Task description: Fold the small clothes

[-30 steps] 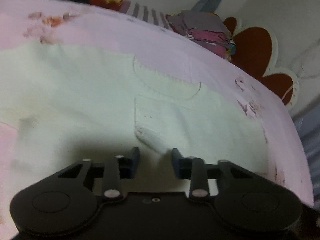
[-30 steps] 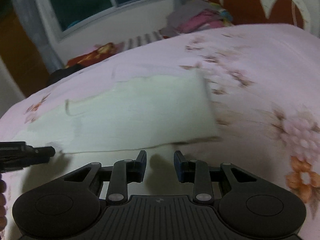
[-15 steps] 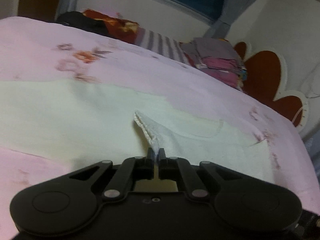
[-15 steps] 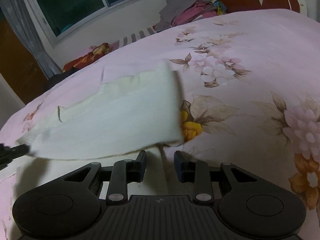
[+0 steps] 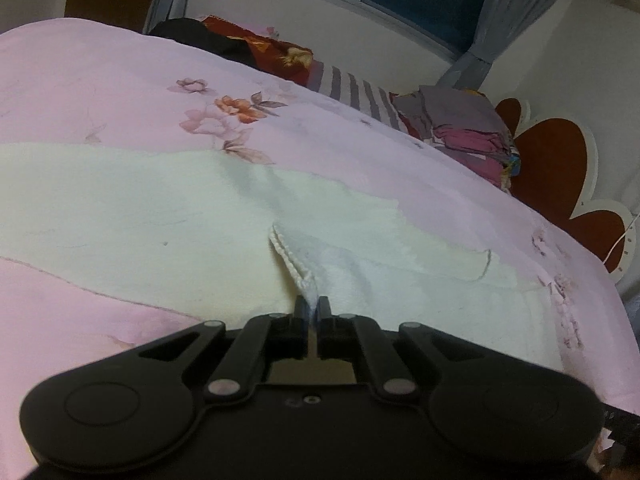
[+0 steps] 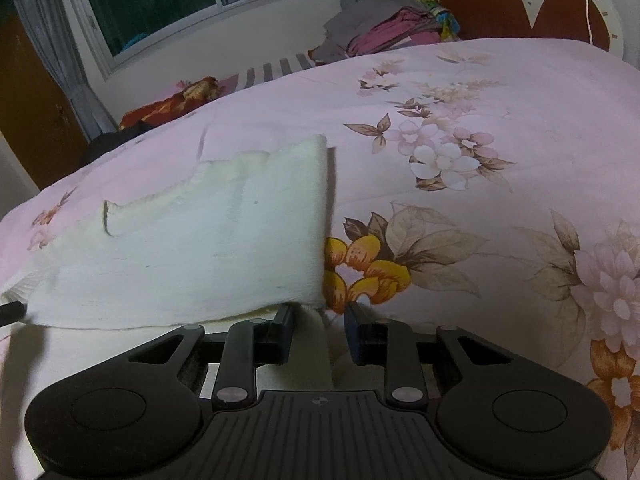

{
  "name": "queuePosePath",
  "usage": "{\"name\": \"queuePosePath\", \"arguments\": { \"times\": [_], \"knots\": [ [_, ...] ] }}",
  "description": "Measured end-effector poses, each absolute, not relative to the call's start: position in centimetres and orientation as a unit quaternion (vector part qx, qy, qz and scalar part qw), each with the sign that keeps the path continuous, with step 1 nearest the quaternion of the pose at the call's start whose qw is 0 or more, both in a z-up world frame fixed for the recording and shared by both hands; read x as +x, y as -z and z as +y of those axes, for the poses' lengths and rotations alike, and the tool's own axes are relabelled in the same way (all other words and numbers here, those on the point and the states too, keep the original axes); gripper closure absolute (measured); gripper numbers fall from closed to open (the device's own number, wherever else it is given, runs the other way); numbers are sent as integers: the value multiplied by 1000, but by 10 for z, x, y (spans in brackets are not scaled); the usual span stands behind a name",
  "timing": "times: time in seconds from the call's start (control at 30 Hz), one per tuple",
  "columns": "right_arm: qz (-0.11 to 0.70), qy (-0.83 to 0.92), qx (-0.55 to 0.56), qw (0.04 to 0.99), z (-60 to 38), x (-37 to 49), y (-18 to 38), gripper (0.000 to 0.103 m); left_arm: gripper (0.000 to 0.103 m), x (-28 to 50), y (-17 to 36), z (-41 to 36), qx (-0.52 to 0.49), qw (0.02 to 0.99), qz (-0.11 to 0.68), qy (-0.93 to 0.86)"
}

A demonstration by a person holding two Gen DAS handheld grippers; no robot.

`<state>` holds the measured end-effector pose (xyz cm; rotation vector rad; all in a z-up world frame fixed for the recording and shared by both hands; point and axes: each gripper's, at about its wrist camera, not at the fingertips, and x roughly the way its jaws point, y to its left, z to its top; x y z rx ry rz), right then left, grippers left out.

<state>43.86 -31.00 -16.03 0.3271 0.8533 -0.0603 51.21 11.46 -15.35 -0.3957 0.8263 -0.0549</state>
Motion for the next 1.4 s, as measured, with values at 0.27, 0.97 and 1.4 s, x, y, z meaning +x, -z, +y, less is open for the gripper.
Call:
{"name": "queuePosePath", "arguments": {
  "times": [0.27,0.97,1.4],
  "knots": [
    [414,35,149,897,-309,440,160,78,100,507,161,114,-185,898,399,21],
    [387,-85,134,908,-267,454,145,77,49,514,161,42,-48,918,391,46],
    [382,-82,157,907,-280,509,146,78,36,544,153,30,-38,922,379,65]
  ]
}}
